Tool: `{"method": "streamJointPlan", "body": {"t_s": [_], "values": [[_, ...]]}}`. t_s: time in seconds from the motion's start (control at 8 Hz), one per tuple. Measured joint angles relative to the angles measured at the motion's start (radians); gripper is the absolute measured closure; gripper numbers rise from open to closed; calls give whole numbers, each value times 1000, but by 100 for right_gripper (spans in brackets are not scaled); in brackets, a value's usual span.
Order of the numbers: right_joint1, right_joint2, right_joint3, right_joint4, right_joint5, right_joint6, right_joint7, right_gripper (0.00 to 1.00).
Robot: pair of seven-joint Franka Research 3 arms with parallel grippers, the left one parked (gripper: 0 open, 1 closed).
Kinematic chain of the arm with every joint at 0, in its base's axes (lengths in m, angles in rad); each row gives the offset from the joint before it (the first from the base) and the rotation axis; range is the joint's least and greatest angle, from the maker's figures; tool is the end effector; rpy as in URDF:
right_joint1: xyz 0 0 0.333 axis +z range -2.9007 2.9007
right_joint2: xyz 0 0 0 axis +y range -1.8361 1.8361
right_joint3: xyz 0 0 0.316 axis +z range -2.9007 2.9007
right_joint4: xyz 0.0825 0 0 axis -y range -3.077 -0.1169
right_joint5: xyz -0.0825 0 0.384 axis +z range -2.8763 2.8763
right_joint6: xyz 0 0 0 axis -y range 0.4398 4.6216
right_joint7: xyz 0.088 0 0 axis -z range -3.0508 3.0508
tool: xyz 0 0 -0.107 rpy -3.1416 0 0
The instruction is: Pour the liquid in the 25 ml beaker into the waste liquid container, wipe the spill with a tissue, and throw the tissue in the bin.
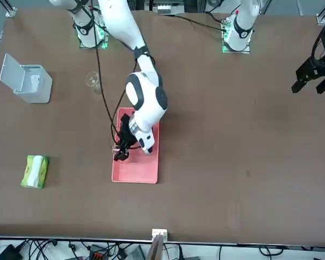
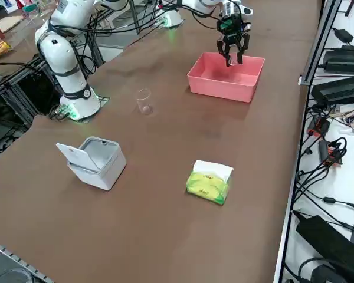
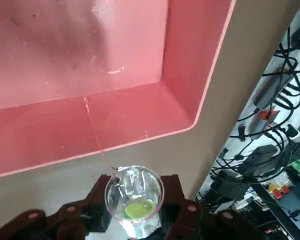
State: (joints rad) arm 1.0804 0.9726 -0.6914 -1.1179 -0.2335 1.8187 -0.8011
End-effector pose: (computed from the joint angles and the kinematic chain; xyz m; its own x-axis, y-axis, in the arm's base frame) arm 0.6221 0.4206 0.3089 0.2033 0.7668 -0.6089 0.9281 0.0472 0.3693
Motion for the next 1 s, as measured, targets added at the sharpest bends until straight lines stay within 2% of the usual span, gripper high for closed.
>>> {"method": "streamJointPlan", "body": {"t_s": [1.0], "values": [[6, 5, 0, 1, -22, 1, 0, 52]]}}
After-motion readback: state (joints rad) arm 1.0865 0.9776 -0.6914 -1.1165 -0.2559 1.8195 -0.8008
